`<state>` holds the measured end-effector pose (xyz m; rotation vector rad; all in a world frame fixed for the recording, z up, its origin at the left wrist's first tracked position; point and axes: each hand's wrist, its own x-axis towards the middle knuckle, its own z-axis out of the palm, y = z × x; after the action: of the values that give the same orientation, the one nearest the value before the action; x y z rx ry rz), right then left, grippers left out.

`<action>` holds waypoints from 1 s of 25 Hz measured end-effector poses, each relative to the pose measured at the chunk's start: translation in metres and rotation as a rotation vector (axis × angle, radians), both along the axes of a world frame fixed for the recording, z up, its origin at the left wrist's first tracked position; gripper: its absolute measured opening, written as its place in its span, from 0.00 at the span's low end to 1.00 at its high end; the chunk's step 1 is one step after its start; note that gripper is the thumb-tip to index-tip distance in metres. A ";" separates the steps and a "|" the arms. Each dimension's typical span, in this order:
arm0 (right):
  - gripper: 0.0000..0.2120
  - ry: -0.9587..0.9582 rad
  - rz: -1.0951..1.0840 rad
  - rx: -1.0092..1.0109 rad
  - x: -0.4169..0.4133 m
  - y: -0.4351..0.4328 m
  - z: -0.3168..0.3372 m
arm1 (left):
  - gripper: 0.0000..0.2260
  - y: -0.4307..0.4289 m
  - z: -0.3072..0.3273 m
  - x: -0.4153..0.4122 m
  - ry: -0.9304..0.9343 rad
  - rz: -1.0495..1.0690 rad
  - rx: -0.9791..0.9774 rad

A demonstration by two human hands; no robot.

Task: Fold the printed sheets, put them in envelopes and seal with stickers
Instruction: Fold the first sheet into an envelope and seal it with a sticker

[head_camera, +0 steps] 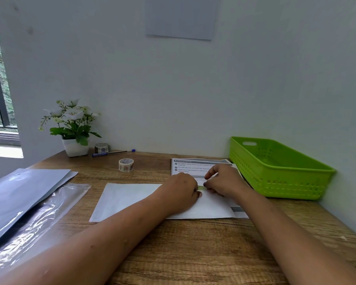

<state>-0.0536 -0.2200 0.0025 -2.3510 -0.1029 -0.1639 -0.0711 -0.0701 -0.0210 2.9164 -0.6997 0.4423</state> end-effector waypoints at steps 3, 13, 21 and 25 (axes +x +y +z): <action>0.08 -0.005 0.008 -0.031 0.003 0.000 -0.002 | 0.17 0.000 -0.002 0.001 -0.022 -0.009 0.014; 0.09 -0.091 0.018 -0.242 0.002 0.004 -0.001 | 0.16 -0.001 0.002 -0.003 -0.022 -0.028 -0.016; 0.11 -0.108 0.056 -0.266 0.001 0.004 0.000 | 0.15 -0.002 0.007 -0.009 0.012 0.015 0.014; 0.09 -0.114 0.063 -0.313 0.000 0.006 0.002 | 0.14 -0.002 0.008 -0.010 0.037 0.015 0.012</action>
<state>-0.0531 -0.2144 0.0047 -2.6456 -0.2750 -0.2677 -0.0816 -0.0716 -0.0128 2.9346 -0.6782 0.3863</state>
